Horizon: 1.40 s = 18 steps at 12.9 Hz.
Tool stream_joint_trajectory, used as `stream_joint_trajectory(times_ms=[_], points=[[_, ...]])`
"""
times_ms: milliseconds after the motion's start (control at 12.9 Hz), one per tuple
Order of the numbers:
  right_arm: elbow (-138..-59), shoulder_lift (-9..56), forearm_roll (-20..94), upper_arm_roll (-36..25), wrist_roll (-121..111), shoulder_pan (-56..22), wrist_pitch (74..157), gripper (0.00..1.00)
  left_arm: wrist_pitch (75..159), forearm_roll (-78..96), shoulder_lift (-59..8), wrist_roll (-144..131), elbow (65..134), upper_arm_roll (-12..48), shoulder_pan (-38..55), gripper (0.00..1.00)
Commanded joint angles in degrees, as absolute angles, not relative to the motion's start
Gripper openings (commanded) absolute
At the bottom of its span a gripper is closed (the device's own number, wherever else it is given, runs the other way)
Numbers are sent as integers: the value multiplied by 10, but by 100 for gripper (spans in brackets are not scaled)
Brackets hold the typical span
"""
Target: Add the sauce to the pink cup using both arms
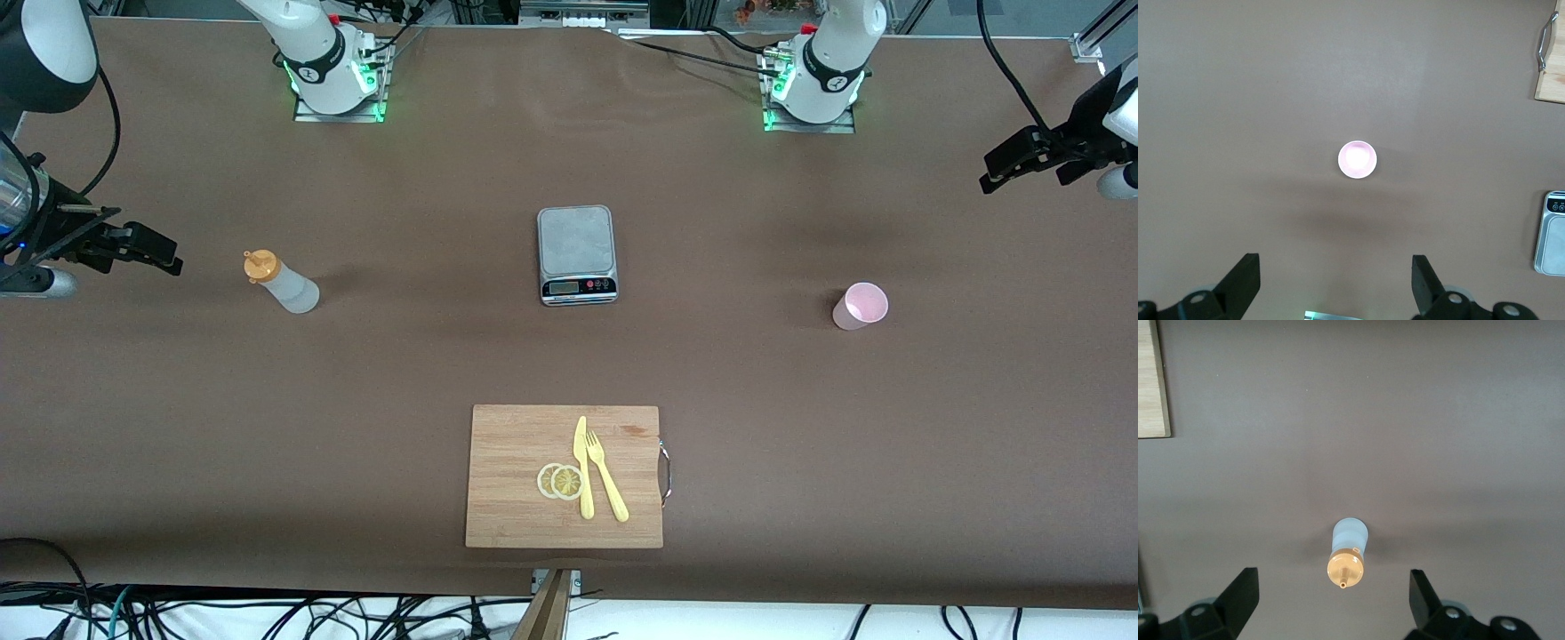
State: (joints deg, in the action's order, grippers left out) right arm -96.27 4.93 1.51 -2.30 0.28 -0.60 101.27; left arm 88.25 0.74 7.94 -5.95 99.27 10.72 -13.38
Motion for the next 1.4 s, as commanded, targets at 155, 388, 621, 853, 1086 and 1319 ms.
stream_joint_trajectory(times_ms=[155,388,621,853,1086,1319], points=[[-962,37,11,-21,1,-2,1002,100,868,12,75,-67,976,120,-134,100],[-962,38,11,-21,5,-2,998,100,871,12,74,-68,977,120,-135,100],[-962,39,11,-21,-1,-2,998,100,871,12,71,-69,981,119,-137,100],[-962,38,11,-21,-1,-2,997,100,874,11,64,-69,979,120,-137,100],[-962,38,11,-21,-1,-2,997,100,874,11,63,-69,979,118,-137,100],[-962,38,11,-21,-2,-2,997,100,874,11,63,-69,979,118,-137,100]])
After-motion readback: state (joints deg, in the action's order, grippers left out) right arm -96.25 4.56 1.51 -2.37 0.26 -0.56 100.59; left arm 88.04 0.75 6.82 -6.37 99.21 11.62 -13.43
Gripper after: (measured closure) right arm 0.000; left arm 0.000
